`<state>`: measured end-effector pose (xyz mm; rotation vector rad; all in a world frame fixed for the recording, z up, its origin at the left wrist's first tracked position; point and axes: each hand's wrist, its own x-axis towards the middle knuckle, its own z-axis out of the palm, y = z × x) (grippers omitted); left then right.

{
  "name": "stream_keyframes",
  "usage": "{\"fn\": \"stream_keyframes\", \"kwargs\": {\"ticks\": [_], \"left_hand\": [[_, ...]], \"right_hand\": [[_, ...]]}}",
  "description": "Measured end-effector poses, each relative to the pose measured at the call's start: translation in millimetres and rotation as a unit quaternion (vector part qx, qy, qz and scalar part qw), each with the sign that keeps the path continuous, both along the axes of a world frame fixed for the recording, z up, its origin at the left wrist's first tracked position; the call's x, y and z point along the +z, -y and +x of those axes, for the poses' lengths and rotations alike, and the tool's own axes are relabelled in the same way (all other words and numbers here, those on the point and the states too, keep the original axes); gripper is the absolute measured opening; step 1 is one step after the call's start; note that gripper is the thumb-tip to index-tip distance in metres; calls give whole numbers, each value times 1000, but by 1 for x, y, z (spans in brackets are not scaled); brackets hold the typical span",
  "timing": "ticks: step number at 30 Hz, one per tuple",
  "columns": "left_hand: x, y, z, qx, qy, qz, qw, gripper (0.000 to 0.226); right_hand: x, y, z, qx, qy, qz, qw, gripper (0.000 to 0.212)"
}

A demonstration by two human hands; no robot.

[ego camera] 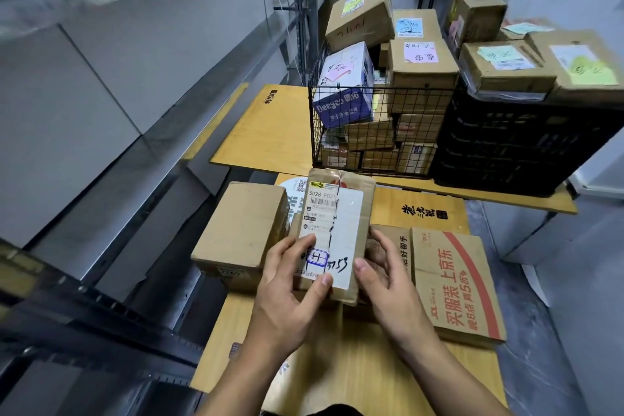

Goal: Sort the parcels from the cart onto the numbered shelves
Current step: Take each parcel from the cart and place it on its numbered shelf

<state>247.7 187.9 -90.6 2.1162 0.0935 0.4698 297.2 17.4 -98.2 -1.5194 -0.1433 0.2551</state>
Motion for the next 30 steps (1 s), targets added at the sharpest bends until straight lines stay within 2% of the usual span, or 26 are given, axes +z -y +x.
{"fn": "stream_keyframes", "kwargs": {"ticks": [4, 9, 13, 21, 30], "left_hand": [[4, 0, -4, -20, 15, 22, 999, 54], [9, 2, -11, -17, 18, 31, 999, 55], [15, 5, -19, -12, 28, 39, 999, 57], [22, -5, -56, 52, 44, 52, 996, 56], [27, -30, -137, 142, 52, 28, 988, 56]], "right_hand": [[3, 1, -1, -7, -4, 4, 1000, 75], [10, 2, -4, -6, -7, 11, 1000, 68], [17, 0, -10, -3, -2, 6, 1000, 72], [33, -21, -29, 41, 33, 18, 998, 66], [32, -67, -73, 140, 10, 65, 988, 64]]}}
